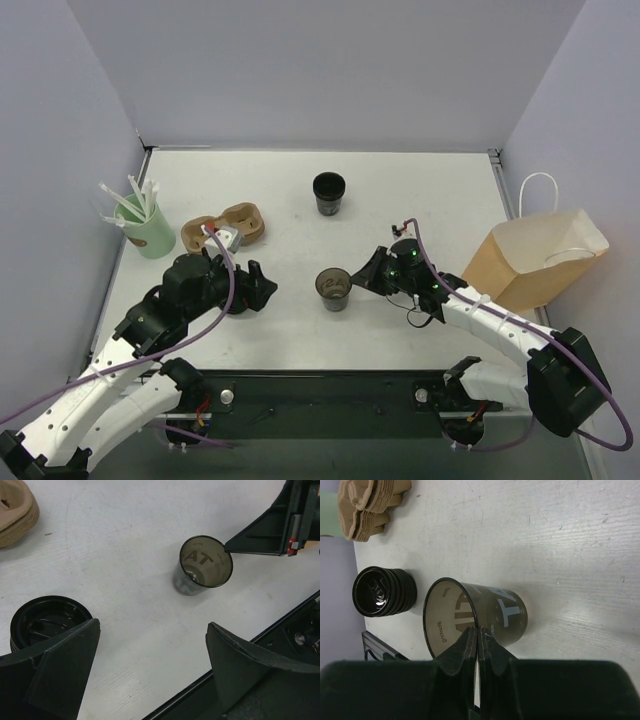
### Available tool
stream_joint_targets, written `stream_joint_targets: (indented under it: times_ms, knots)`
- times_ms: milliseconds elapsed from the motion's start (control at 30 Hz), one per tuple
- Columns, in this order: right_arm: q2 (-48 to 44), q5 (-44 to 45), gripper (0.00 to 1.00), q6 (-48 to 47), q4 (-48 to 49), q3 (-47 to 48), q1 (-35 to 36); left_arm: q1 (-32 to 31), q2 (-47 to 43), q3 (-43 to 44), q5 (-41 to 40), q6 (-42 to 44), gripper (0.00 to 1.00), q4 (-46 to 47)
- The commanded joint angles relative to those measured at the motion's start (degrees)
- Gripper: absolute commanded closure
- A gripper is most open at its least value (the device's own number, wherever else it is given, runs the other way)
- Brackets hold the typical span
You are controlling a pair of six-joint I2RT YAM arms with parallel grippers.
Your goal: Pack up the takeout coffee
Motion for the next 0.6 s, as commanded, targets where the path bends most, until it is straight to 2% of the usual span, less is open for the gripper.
stream_joint_targets:
  times_ms: [0,100,133,200,267,367,467,533,567]
  knots:
    - [-4.02,3.18,0.91,-0.94,-0.13,1.18,0.26,-0.23,0.25,3.02,-7.82,-1.53,0.03,-1.91]
    - [-7.09,5.29,0.72,-2.61,-5.49,3.03,0.26,-0.23,0.87,4.86,-14.50,-3.89,0.03,-6.65]
    - [-8.15,5.82,0.69,-3.40,-7.25,3.82,0.26,-0.23,1.39,5.48,-20.09,-7.03,0.03,-10.58]
    - [-10.69,7.84,0.62,-4.89,-14.17,6.71,0.26,-0.14,2.10,6.71,-25.66,-10.83,0.04,-15.17]
    - [-12.28,8.90,0.60,-7.01,-18.15,8.04,0.52,-0.32,3.41,7.50,-34.18,-16.10,0.05,-21.32]
    - [-15.80,10.66,0.61,-8.15,-22.47,8.58,1.83,0.03,6.49,8.64,-38.94,-17.96,0.12,-23.28]
    - [-19.14,12.33,0.61,-8.50,-24.58,8.14,3.33,0.39,11.49,10.40,-39.75,-19.80,0.19,-24.76]
    - [-21.07,13.64,0.61,-8.51,-25.81,7.96,4.56,1.00,15.61,11.19,-40.10,-22.17,0.30,-26.09]
    - [-21.60,13.74,0.61,-8.25,-25.99,7.61,4.82,1.35,16.85,11.11,-40.19,-22.70,0.32,-26.18]
